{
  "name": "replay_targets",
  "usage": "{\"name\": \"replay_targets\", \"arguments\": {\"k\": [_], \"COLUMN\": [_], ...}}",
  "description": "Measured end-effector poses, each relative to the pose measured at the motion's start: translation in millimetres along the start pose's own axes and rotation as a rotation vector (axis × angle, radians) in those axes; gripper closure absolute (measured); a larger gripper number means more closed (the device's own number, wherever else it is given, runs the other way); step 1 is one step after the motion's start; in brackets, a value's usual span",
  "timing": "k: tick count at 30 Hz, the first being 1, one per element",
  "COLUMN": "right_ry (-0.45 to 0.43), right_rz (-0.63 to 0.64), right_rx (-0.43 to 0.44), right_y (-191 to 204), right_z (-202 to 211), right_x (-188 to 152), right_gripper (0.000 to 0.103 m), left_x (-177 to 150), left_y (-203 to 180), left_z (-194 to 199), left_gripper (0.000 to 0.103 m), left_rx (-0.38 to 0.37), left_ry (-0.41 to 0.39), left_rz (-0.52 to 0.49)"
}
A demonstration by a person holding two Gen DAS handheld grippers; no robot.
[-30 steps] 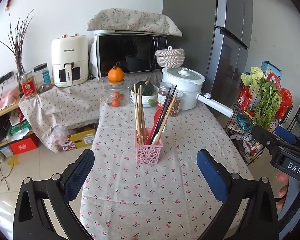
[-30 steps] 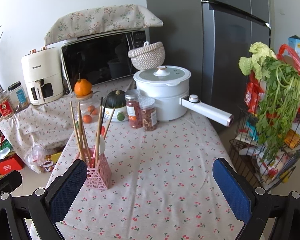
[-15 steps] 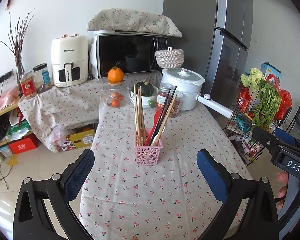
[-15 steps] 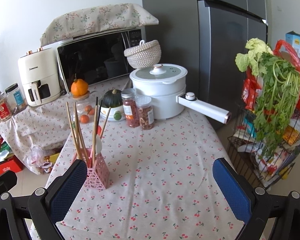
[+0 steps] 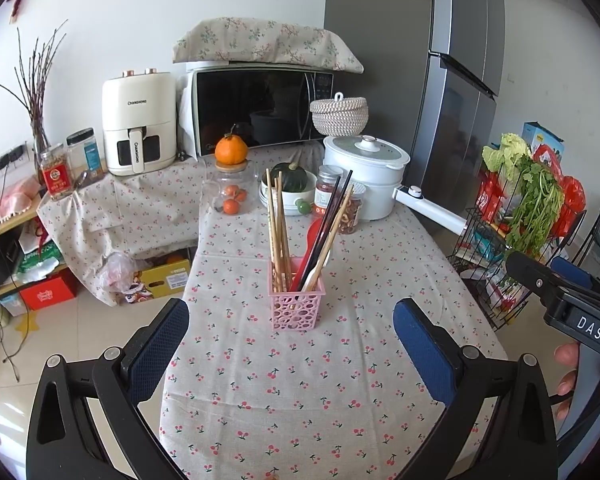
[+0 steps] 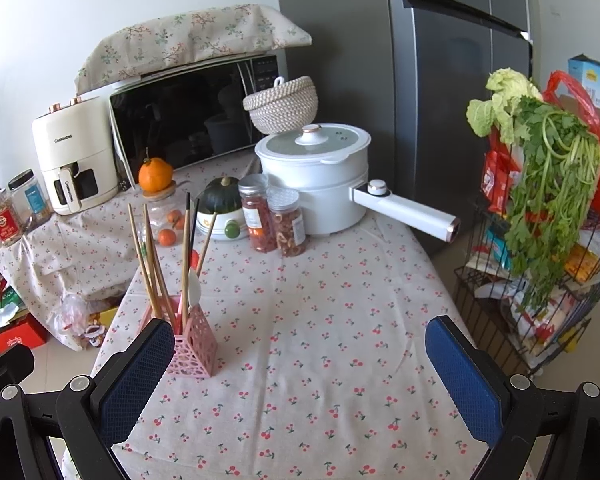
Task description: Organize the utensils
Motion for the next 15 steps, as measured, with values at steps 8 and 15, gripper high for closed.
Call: {"name": "replay_targets", "arguments": {"k": [8, 15], "right_ry": [0.006, 0.014], "right_rz": [-0.001, -0.005], "right_rx": [-0.006, -0.007], "right_y": [0, 0], "right_z": [-2, -8], "right_x": [-2, -3], "right_gripper": [0.000, 0.000], "left_x": [0, -3], "left_y": [1, -3], "left_z": [-5, -12], "left_gripper": [0.000, 0.000], "left_rx": [0.005, -0.001], "left_ry": [0.008, 0.020], "left_rz": [0.001, -0.001]}}
Point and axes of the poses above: each gripper's, at about its wrist camera, not at the fingertips, and z roughly against the way its jaws point, y to its left, x to its top, the point moved 4 cm from there along -z, roughly the way its jaws point, and after that the axes turned 10 degrees about -y, right-handed, at the moved point
